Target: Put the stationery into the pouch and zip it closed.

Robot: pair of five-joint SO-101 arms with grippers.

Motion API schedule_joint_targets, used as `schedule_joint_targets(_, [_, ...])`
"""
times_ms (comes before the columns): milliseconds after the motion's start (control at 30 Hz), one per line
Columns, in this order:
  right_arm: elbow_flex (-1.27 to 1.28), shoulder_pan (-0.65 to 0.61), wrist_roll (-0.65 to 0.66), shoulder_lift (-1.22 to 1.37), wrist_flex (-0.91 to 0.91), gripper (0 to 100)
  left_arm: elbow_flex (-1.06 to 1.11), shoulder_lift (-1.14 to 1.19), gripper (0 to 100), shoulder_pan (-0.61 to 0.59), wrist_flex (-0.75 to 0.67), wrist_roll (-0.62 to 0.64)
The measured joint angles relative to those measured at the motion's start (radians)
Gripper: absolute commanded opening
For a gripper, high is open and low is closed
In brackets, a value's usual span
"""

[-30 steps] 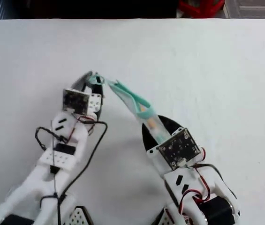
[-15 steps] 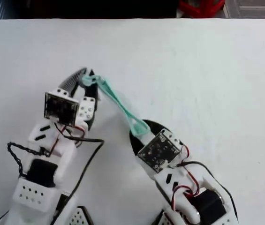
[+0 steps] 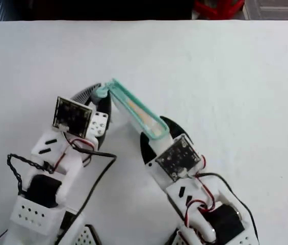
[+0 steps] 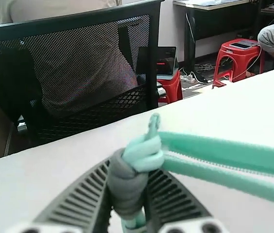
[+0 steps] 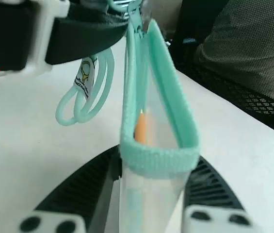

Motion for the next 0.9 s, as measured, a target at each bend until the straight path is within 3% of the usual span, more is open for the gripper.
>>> schedule_joint_targets(100, [0.000, 0.000, 0.000, -0.052, 0.000, 10.7, -0.002, 0.000, 2, 0.000, 0.000, 0.000])
schedule_joint_targets(200, [0.000, -0.002, -0.002, -0.080, 0.000, 1.1, -0.028, 0.000, 2, 0.002, 0.000, 0.000])
schedule_joint_targets(333, [0.000, -0.002, -0.011, -0.086, -0.005, 2.0, -0.081, 0.000, 2, 0.009, 0.031, 0.000])
schedule_joint_targets(667, [0.095, -0.003, -0.011, -0.089, -0.149, 2.0, -0.250, 0.000, 2, 0.180, 0.307, 0.083])
schedule_joint_targets(900, [0.095, -0.003, -0.008, -0.014, -0.216, 2.0, -0.272, -0.002, 2, 0.318, 0.416, 0.091])
